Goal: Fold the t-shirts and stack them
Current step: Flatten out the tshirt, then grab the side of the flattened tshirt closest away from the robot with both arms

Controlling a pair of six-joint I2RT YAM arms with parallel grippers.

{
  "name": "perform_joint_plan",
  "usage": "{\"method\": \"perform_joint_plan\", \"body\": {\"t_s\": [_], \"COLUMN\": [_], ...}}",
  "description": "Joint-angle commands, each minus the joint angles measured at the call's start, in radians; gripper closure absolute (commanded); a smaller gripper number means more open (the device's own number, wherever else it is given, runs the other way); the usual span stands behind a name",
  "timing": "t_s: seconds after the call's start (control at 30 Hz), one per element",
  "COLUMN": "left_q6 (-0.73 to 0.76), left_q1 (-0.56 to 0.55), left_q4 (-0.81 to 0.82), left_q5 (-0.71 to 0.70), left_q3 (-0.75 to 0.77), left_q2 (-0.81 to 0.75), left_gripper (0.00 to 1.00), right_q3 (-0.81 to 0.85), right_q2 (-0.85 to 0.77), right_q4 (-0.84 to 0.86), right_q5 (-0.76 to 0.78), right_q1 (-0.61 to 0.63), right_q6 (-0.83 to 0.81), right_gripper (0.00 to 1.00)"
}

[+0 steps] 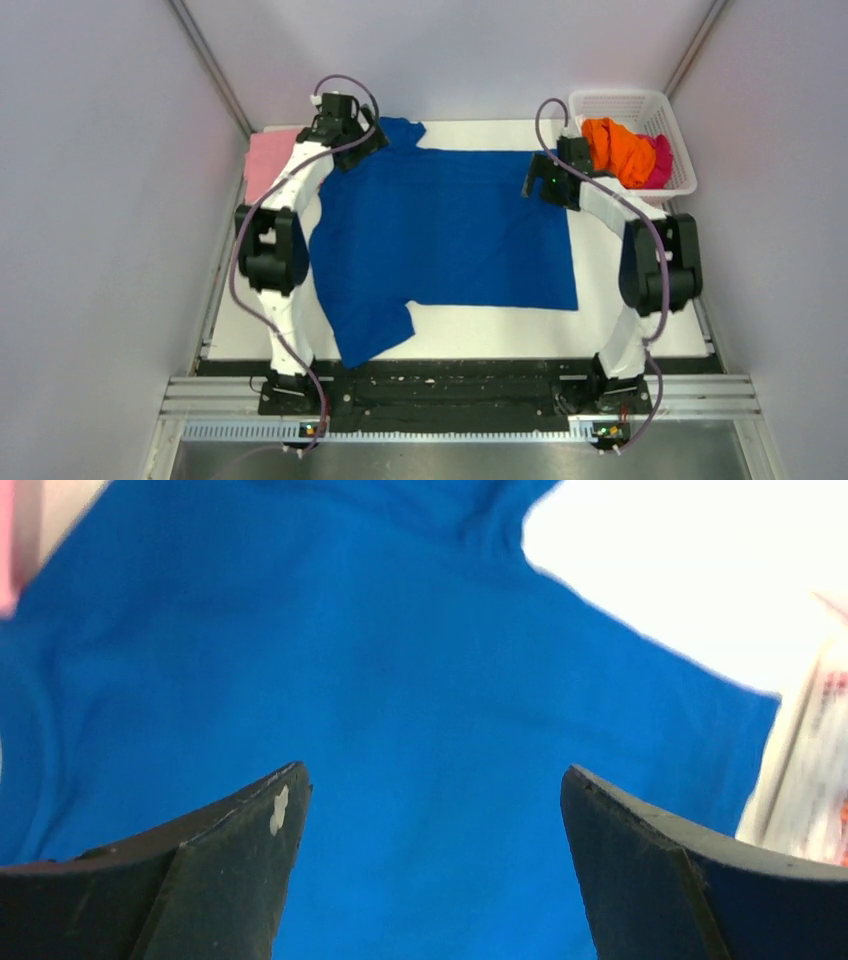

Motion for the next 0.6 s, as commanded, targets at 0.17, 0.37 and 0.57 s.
{"method": "perform_joint_plan", "body": {"t_s": [0.17, 0.37, 0.57], "left_q6": [-0.125, -0.354, -0.613], "left_q1": [-0.285, -0.453, -0.683], "left_q4": [-0.258, -0.453, -0.599], "left_q5": [-0.250, -0.255, -0.235], "left_q3": [-0.662, -1.042, -1.179], "left_q2": [-0.695, -1.021, -1.141], "left_gripper": [0.01, 0.01, 0.12], "right_q3": [-0.345, -0.491, -0.527], "right_q2": [-0.431, -0.573, -0.599], "right_q4": [-0.022, -0.057, -0.065], "right_q5": [0.072, 0.089, 0.097], "right_q1": [0.015, 0.014, 0.014], "right_q6": [0.159, 0.191, 0.219], "right_gripper": [0.01, 0.01, 0.01]}}
